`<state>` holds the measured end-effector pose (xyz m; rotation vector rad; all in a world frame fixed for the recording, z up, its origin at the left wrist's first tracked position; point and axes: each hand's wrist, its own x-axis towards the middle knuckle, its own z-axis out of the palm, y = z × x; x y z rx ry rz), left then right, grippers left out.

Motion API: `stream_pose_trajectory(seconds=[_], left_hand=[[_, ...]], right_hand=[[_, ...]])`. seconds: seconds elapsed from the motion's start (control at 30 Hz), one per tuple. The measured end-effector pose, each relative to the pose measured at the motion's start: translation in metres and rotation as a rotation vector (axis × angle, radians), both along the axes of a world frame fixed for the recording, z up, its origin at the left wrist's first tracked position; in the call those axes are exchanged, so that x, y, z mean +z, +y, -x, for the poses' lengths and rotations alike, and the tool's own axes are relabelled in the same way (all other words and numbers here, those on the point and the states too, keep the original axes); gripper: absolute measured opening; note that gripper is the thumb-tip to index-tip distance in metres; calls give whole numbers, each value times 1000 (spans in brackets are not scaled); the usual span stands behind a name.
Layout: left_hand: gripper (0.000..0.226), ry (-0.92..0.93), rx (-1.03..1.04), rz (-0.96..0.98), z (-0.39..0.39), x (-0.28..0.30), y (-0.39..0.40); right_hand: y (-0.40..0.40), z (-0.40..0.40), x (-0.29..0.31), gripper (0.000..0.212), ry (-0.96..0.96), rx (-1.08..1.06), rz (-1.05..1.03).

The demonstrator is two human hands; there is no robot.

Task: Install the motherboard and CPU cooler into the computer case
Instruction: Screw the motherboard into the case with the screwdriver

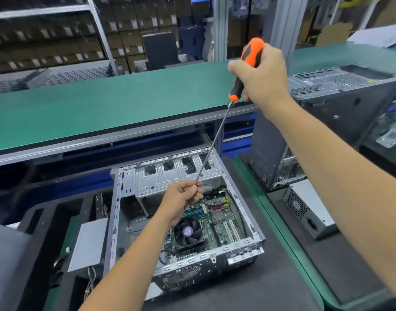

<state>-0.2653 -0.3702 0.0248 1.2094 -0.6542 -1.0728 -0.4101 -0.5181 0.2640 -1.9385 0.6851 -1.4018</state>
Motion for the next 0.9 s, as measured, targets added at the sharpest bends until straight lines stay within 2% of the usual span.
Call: stream_pose_trajectory(seconds=[0.27,0.47,0.9], left_hand=[[15,-226,-9,-98,2,-5,-3],[12,-294,-36,-128,6,-7,-6],[18,-336,-54,-114,17,-11,-13]], right_hand=[[-8,7,-4,18,49,14,18],[-10,5,-8,35,63,25,-19],[-14,15,-12,35,67,32,-25]])
